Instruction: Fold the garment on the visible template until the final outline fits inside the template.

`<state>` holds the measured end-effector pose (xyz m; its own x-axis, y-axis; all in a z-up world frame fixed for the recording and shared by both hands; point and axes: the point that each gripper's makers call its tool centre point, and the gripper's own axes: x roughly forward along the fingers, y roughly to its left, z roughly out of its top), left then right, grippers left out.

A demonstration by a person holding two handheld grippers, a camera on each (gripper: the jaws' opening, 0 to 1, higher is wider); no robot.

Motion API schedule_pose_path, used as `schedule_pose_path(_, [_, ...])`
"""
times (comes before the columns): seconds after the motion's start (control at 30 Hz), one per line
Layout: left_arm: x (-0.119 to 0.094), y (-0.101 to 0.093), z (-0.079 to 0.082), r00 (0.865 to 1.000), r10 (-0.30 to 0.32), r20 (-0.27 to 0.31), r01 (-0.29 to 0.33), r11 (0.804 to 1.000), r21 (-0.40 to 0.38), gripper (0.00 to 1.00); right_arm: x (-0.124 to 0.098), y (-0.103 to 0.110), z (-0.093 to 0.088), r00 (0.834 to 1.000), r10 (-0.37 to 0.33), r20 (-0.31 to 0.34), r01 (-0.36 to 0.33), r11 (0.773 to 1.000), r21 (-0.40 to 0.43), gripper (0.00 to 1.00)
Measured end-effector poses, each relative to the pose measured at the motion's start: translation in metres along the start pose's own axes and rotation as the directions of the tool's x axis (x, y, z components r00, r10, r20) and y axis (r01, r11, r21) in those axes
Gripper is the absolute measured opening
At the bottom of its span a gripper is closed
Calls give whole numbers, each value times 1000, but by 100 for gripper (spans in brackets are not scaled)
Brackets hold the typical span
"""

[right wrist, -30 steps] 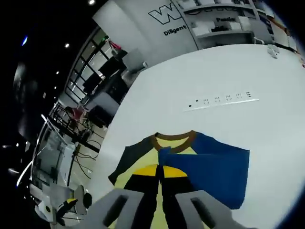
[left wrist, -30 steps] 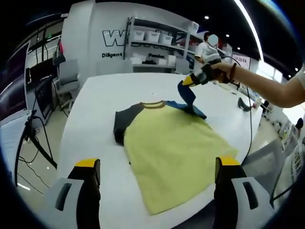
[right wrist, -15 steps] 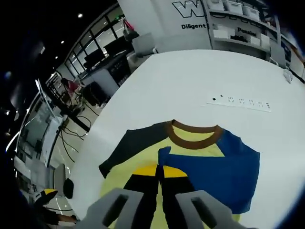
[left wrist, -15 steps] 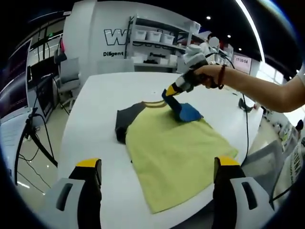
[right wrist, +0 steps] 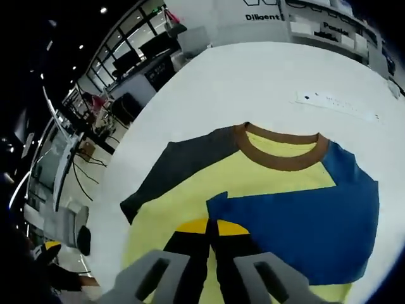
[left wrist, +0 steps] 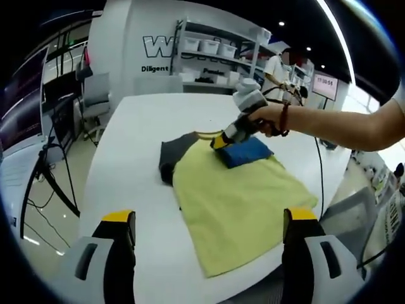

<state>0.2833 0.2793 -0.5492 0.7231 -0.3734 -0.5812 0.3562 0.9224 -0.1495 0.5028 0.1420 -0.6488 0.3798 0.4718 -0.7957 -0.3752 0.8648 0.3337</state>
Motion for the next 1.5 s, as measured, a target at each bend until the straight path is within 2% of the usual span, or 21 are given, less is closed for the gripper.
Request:
schedule_pose_path(0.07, [0,1,-1,1000,2,-1,-2,1000,1,95,-1,3,3,999,28,22,-28,1000,-10,1])
schedule_pose_path(0.13, [-1,1,-1,1000,2,-1,-2,1000,-2,95,-9,8,7,997,61,44,-61,998,-1,9])
schedule_pose_path(0.27, [0,-1,0,1000,2,-2,-2,1000,3,97,-16,-1,3,999,26,46,-22,996,-83,26])
schedule_pose_path(0.33, [1,-3,1,1000,0,-1,0,1000,4,97,-17,-2,-3,999,31,42,-27,997,-77,30])
schedule_pose_path(0.43, [4,-7,1,1000,-11,-3,11,1000,9,96,-10,2,-19,997,73,19,-72,996,-62,30])
schedule_pose_path(0.6, [2,-7,1,1000,-13,2,13,1000,8,96,0,1,-39,998,60,-6,-60,998,-25,26])
schedule_pose_path(0.63, [1,-7,1,1000,-12,4,12,1000,5,96,-1,2,-35,998,54,24,-54,998,-34,25])
schedule_pose_path(0.7, [0,-5,-1,1000,-6,1,6,1000,3,96,-1,4,-35,999,50,16,-49,998,-28,25])
schedule_pose_path(0.8, [0,-3,-4,1000,-3,-8,3,1000,6,95,-1,21,-34,993,111,31,-110,993,-34,21])
schedule_pose_path(0.97, [0,-6,-4,1000,-9,-8,9,1000,7,95,2,41,-40,989,149,13,-147,986,-81,20])
schedule_pose_path(1.13, [1,-9,-3,1000,-15,-9,16,1000,12,95,5,61,-37,980,198,30,-192,971,-139,19])
schedule_pose_path(1.2, [0,-9,-4,1000,-17,-10,17,1000,11,95,6,71,-36,973,228,30,-220,961,-166,16])
schedule_pose_path(1.33, [0,-11,-4,1000,-21,-9,21,1000,13,95,1,80,-39,963,267,30,-256,948,-189,18])
schedule_pose_path(1.4, [1,-11,-4,1000,-23,-10,23,1000,17,94,-6,87,-35,947,316,62,-298,933,-202,18])
schedule_pose_path(1.43, [2,-12,-4,1000,-24,-10,24,1000,18,94,-13,94,-30,925,367,103,-338,915,-221,18])
schedule_pose_path(1.47, [2,-12,-4,1000,-25,-10,25,1000,18,94,-18,98,-30,915,388,109,-360,908,-213,18])
schedule_pose_path(1.5, [3,-12,-4,1000,-27,-13,27,999,21,94,-23,96,-32,920,379,100,-354,913,-205,19])
